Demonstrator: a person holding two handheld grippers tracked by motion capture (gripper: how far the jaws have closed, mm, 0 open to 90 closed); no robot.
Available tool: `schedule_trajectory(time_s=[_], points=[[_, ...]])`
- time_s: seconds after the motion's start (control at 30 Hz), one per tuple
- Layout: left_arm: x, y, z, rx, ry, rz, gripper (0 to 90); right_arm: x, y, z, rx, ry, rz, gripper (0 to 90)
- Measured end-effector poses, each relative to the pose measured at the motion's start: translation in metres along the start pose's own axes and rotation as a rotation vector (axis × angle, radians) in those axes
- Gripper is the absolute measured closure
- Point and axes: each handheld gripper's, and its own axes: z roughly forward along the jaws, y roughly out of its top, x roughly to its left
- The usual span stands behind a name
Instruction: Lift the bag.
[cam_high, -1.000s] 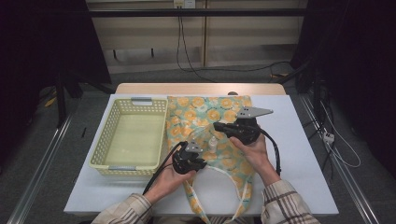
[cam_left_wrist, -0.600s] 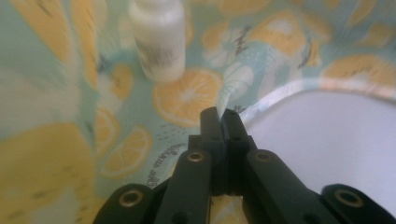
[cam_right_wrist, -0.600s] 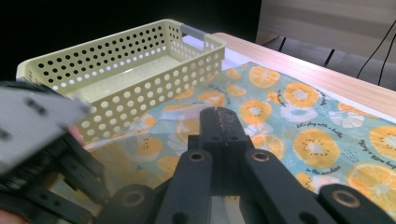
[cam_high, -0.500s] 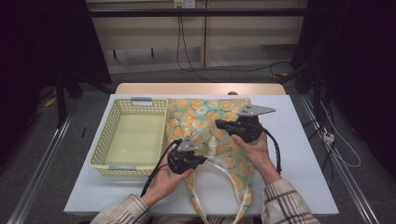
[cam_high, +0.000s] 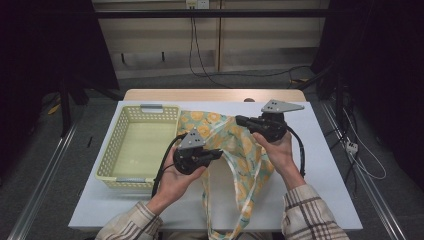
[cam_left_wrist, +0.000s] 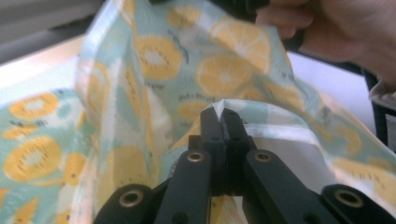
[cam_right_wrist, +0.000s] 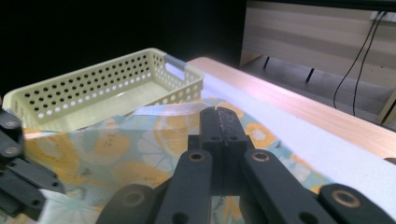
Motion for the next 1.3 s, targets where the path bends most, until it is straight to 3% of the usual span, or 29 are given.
schedule_trajectory(time_s=[0.2, 0.3, 0.37, 0.47, 0.73, 0.9, 0.93, 1.03, 1.07, 1.1, 1.2, 1.23, 1.3], points=[[0.002, 0.017, -0.009, -0.067, -0.002, -0.008, 90.0, -0.006, 0.011, -0.004, -0.024, -0.015, 0.005, 90.0], [0.003, 0.027, -0.012, -0.073, 0.009, 0.012, 90.0, -0.008, 0.018, -0.005, -0.035, -0.018, 0.011, 90.0], [0.007, 0.034, -0.016, -0.101, -0.009, -0.018, 90.0, -0.01, 0.022, -0.006, -0.045, -0.017, 0.014, 90.0], [0.01, 0.043, -0.022, -0.138, 0.011, -0.021, 90.0, -0.013, 0.037, -0.007, -0.068, -0.029, 0.014, 90.0], [0.009, 0.064, -0.037, -0.196, 0.032, 0.008, 90.0, -0.012, 0.067, -0.013, -0.104, -0.047, -0.015, 90.0], [0.008, 0.08, -0.048, -0.232, 0.019, 0.025, 90.0, -0.013, 0.084, -0.017, -0.121, -0.068, -0.035, 90.0], [0.007, 0.084, -0.05, -0.238, 0.034, 0.027, 90.0, -0.013, 0.087, -0.018, -0.126, -0.071, -0.04, 90.0], [0.006, 0.095, -0.058, -0.266, 0.033, 0.032, 90.0, -0.014, 0.1, -0.024, -0.149, -0.076, -0.039, 90.0], [0.007, 0.099, -0.061, -0.276, 0.006, 0.039, 90.0, -0.013, 0.111, -0.028, -0.159, -0.086, -0.06, 90.0], [0.005, 0.102, -0.064, -0.284, 0.027, 0.042, 90.0, -0.013, 0.111, -0.028, -0.159, -0.086, -0.06, 90.0], [0.003, 0.111, -0.072, -0.315, -0.005, 0.051, 90.0, -0.014, 0.125, -0.034, -0.184, -0.102, -0.074, 90.0], [0.001, 0.112, -0.074, -0.324, 0.017, 0.045, 90.0, -0.015, 0.129, -0.035, -0.187, -0.111, -0.073, 90.0], [0.003, 0.114, -0.076, -0.328, -0.01, 0.046, 90.0, -0.017, 0.137, -0.033, -0.192, -0.119, -0.062, 90.0]])
